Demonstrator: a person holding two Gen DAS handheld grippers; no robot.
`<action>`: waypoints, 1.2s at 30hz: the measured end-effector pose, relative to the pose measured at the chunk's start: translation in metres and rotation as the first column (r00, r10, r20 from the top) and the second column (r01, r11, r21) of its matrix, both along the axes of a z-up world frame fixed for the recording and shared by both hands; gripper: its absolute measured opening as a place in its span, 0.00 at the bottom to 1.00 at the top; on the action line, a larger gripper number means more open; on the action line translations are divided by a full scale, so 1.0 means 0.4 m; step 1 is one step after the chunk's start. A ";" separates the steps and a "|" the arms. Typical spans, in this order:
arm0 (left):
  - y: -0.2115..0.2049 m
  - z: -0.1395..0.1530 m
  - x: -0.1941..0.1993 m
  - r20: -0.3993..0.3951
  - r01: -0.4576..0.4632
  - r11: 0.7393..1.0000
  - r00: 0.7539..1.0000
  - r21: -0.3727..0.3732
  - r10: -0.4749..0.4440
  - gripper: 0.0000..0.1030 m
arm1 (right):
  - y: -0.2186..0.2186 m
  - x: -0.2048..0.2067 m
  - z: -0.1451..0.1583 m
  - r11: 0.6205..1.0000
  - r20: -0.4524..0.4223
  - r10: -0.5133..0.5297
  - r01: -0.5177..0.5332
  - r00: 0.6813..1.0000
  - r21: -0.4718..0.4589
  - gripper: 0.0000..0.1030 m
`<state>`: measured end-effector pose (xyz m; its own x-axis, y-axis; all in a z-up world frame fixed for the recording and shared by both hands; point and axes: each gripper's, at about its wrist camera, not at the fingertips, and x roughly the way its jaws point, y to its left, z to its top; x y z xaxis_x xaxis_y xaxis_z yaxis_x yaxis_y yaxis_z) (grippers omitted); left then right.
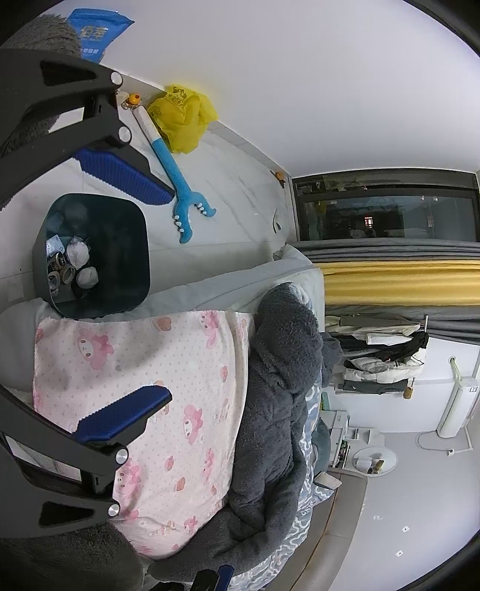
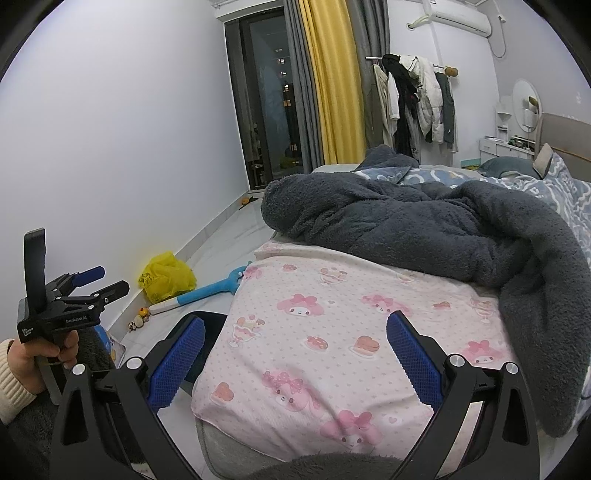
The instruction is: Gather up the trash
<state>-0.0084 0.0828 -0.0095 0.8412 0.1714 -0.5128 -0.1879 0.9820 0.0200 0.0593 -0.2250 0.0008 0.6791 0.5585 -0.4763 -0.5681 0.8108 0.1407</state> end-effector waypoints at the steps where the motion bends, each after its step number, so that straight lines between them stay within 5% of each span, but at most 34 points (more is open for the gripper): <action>1: 0.000 0.000 0.000 0.001 0.000 1.000 1.000 0.000 0.000 0.97 | 0.000 0.000 0.000 1.000 0.000 0.000 0.000 1.000 0.000 0.97; 36: -0.001 0.006 0.005 0.000 -0.014 1.000 1.000 -0.005 0.014 0.97 | 0.010 -0.007 0.002 1.000 -0.001 -0.002 0.002 1.000 -0.002 0.97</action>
